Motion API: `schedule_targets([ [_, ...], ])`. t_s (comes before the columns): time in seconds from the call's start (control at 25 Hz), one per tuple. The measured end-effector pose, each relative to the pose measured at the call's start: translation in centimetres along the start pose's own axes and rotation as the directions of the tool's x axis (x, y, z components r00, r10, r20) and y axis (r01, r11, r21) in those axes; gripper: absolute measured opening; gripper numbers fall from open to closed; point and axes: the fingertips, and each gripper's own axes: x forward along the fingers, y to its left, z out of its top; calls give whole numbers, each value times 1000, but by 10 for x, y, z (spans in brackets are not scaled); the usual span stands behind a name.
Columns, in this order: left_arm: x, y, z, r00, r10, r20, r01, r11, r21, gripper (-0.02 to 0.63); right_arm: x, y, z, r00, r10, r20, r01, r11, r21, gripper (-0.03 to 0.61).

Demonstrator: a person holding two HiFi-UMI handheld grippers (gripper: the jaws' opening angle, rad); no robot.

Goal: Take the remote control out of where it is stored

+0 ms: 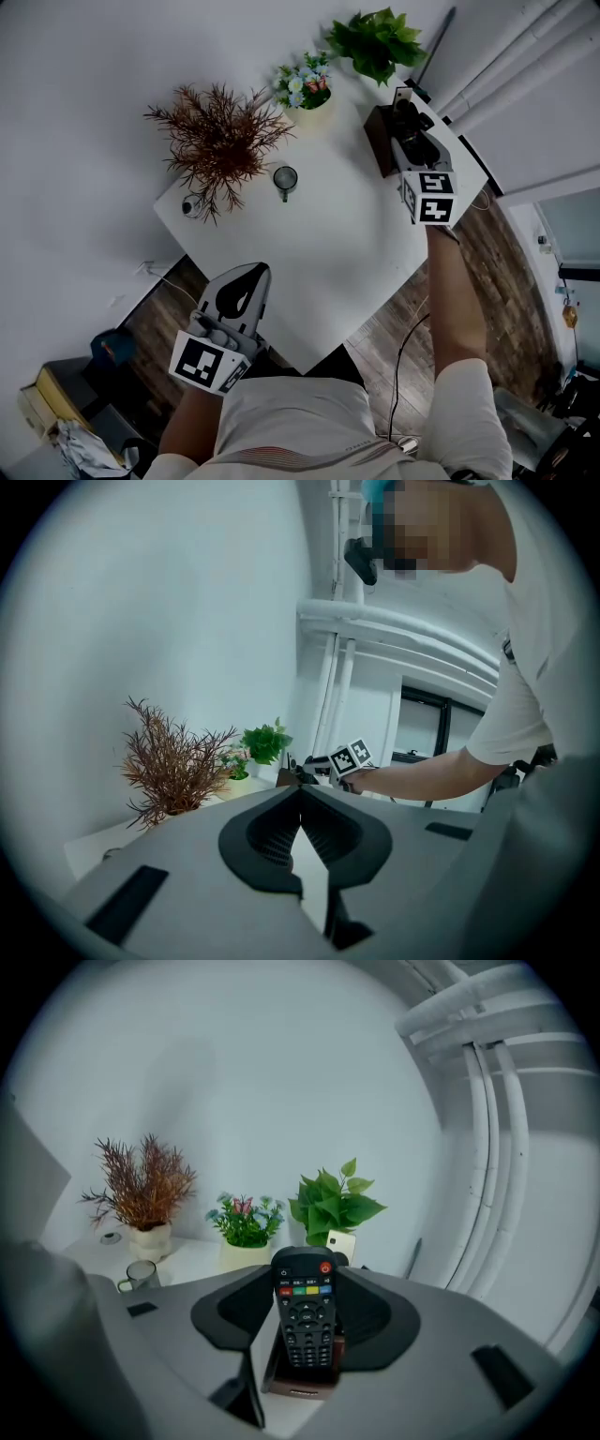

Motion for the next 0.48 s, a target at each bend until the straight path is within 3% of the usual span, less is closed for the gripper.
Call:
schedule_targets([
  [0.24, -5, -2, 9, 1000, -12, 20, 12, 1000, 12, 8, -58, 16, 48, 993, 33, 110, -37, 999, 38, 213],
  [0.36, -9, -2, 13, 999, -18, 33, 17, 1000, 15, 8, -84, 39, 53, 992, 107, 60, -109, 994, 25, 213],
  [0.48, -15, 0, 15, 999, -22, 40, 22, 1000, 16, 9, -103, 72, 41, 977, 203, -59, -202, 979, 17, 212],
])
